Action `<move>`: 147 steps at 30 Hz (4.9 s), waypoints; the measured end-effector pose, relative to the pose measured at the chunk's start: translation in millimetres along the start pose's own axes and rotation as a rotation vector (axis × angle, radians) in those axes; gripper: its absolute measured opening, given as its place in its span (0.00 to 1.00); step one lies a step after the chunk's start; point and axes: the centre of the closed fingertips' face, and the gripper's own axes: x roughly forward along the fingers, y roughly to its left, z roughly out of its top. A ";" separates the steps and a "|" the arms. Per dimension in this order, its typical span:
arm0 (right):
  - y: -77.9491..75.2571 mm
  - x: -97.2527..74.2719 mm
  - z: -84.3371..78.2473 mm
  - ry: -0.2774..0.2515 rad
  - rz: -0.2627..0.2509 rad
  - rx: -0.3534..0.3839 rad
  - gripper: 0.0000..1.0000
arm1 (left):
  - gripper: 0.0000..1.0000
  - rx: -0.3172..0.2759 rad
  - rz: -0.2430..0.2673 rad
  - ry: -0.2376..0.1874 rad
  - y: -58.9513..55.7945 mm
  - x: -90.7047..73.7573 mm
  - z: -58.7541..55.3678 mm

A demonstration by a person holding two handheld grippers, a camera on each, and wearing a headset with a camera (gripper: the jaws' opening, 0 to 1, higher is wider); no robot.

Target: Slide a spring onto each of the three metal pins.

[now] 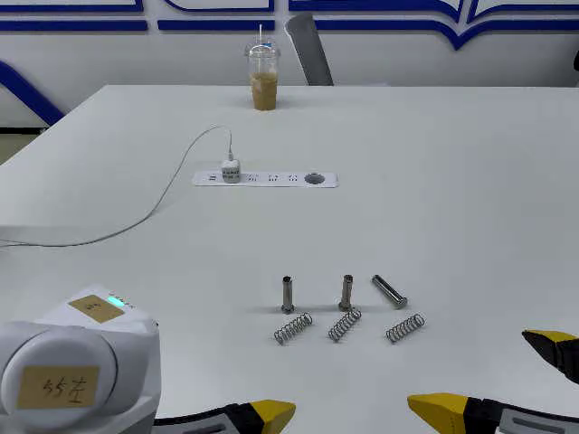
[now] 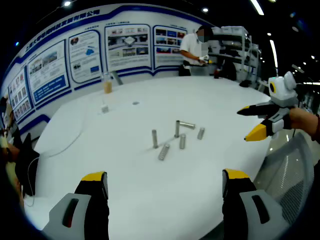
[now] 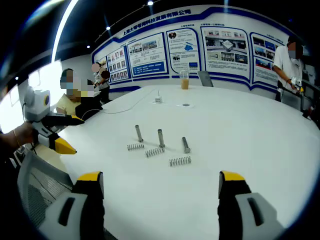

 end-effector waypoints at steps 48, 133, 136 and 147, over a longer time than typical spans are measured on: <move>-10.9 11.7 9.8 0.001 -0.015 -0.050 0.91 | 0.92 -0.015 -0.015 -0.007 -6.8 5.6 2.8; -59.8 182.1 19.5 0.111 0.017 -0.110 0.25 | 0.80 -0.019 -0.065 -0.040 -16.1 28.1 0.6; -60.7 184.9 18.3 0.115 0.013 -0.123 0.23 | 0.79 -0.018 -0.065 -0.040 -16.3 27.9 -0.1; -63.4 193.1 13.0 0.129 0.003 -0.114 0.16 | 0.79 -0.015 -0.061 -0.034 -15.2 27.6 -3.1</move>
